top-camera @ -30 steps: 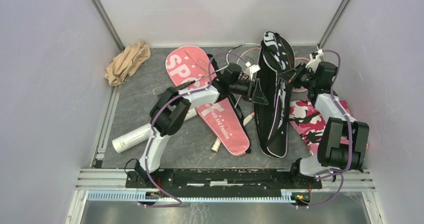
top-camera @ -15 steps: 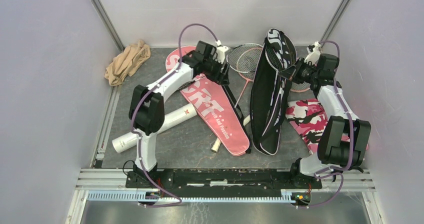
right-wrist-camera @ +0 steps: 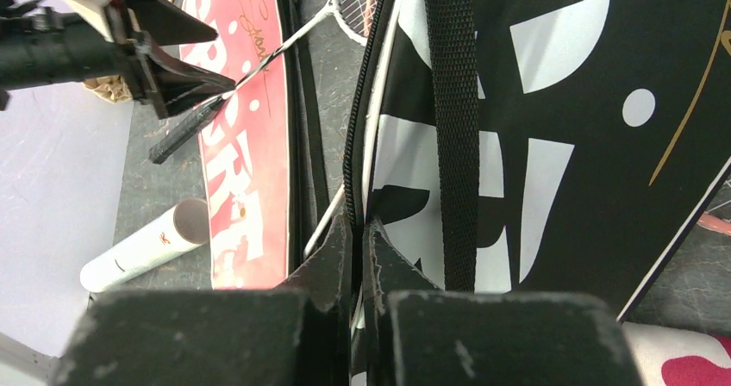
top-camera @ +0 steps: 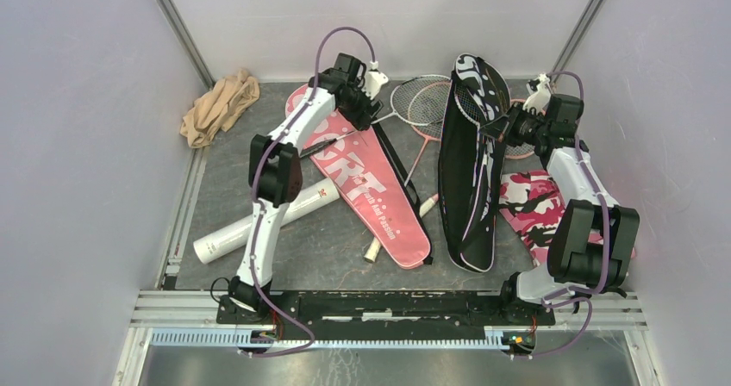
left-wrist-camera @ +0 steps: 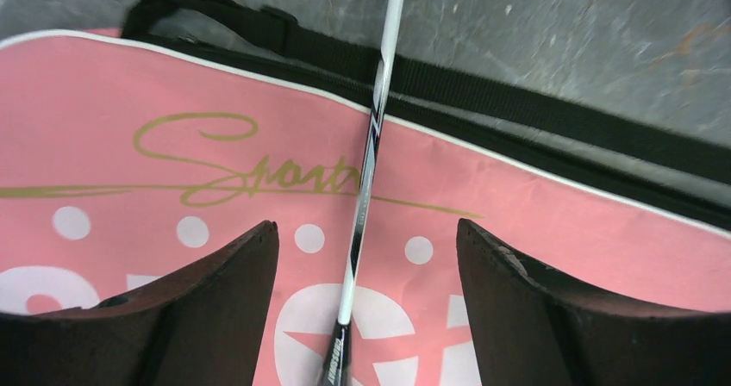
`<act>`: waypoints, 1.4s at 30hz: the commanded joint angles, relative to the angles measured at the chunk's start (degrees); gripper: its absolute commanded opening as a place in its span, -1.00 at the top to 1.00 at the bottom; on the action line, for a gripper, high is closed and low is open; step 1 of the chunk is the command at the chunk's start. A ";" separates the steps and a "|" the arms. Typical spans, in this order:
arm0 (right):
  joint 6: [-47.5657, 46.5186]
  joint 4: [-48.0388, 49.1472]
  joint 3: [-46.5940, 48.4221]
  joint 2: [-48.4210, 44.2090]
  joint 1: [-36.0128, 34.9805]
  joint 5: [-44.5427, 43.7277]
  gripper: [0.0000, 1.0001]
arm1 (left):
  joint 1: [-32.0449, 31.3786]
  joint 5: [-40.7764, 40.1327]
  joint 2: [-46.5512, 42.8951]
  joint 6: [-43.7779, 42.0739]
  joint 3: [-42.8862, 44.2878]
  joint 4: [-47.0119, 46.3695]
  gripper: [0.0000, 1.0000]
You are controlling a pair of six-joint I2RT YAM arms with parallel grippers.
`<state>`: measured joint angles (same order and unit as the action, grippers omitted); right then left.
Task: Pack up the badminton gear
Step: Pick up the racket from the center of the board.
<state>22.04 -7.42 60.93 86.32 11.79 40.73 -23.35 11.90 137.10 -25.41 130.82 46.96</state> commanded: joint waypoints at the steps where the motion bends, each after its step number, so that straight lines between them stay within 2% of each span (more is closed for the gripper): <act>1: -1.00 2.97 -0.07 -0.29 -0.04 1.81 1.00 | -0.36 -1.61 3.02 -7.92 3.94 1.41 -0.59; 11: -1.01 3.30 -0.97 0.34 -0.25 1.81 1.00 | -0.42 -1.90 7.51 -9.79 4.36 0.03 -0.40; 13: -1.11 3.40 -1.41 0.25 -0.43 1.81 1.00 | -0.43 -2.13 8.34 -10.28 4.42 -0.57 -0.23; 19: -1.45 3.25 -1.89 -0.09 -0.55 1.72 1.00 | -0.30 -1.45 9.57 -11.33 4.35 0.74 0.03; 22: -1.61 2.69 -1.11 -0.01 -0.63 1.63 1.00 | -0.29 -1.31 9.89 -10.77 4.35 1.51 0.35; 25: -1.80 2.35 -0.19 0.07 -0.68 1.50 1.00 | -0.29 -1.96 9.45 -10.16 4.35 1.71 0.85; 26: -1.90 2.26 0.23 0.16 -0.72 1.38 1.00 | -0.34 -2.59 9.05 -9.92 4.35 1.53 0.94; 31: -2.24 1.88 1.36 -0.12 -0.72 -0.06 1.00 | -0.05 -6.44 4.58 -7.43 2.10 -1.59 0.96; 37: -0.13 4.03 1.72 -1.48 -0.80 -2.89 1.00 | 0.11 -10.70 -5.84 -3.29 -7.14 -8.71 0.96; 42: 1.98 5.22 3.21 -2.11 -0.93 -6.05 1.00 | -0.14 -11.24 -11.93 1.44 -8.76 -6.08 0.96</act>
<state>22.11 -6.83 60.01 86.96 11.09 37.95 -23.49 2.39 135.20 -30.00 122.08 43.64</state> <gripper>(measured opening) 0.023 0.052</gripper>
